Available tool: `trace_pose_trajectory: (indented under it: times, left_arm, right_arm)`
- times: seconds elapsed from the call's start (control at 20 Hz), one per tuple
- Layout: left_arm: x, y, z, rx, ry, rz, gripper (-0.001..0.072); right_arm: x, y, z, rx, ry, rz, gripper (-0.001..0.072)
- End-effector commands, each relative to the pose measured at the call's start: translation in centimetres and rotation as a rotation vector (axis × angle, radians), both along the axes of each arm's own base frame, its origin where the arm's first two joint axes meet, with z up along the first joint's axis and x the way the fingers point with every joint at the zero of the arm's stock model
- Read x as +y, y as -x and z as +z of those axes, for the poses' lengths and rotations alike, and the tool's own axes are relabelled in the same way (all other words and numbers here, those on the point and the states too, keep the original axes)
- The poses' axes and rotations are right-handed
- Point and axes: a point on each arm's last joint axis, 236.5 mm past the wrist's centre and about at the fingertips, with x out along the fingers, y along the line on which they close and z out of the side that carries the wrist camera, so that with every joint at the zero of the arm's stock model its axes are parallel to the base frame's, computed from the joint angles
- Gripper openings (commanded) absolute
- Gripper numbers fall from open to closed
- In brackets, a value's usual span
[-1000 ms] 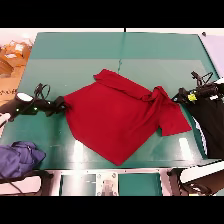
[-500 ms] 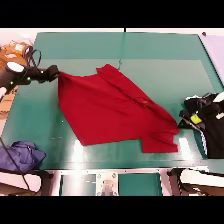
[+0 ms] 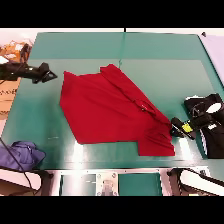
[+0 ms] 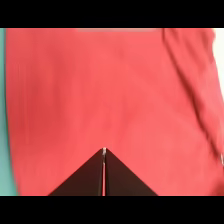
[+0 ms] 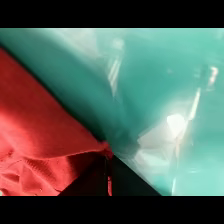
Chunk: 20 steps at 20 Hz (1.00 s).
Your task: Fold the shirts.
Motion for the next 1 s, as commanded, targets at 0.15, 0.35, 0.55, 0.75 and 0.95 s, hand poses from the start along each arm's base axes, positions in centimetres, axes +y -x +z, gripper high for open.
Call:
trace_pose_trajectory:
  times: [0.15, 0.35, 0.55, 0.75, 0.95]
  left_arm:
    - [-0.6, 13.4, -2.2, 0.225, -0.036, -0.010, 0.0019]
    - [-3.9, 22.1, -6.8, 0.282, -0.024, 0.058, 0.0190]
    - [-10.3, 26.8, -10.7, 0.349, 0.052, -0.002, 0.0525]
    - [-14.1, 27.5, -11.9, 0.302, 0.023, -0.055, 0.0524]
    - [-13.6, 28.3, -12.7, 0.324, -0.026, -0.073, 0.0524]
  right_arm:
    - [-0.6, -1.6, -0.5, -0.072, 0.034, -0.010, 0.0016]
    - [-0.1, -2.0, -0.3, -0.089, 0.013, -0.023, 0.0016]
    - [0.1, -2.2, -0.2, -0.100, 0.002, -0.015, 0.0016]
    - [0.1, -2.2, -0.2, -0.101, 0.003, -0.014, 0.0016]
    - [0.1, -2.5, -0.2, -0.109, 0.001, -0.020, 0.0016]
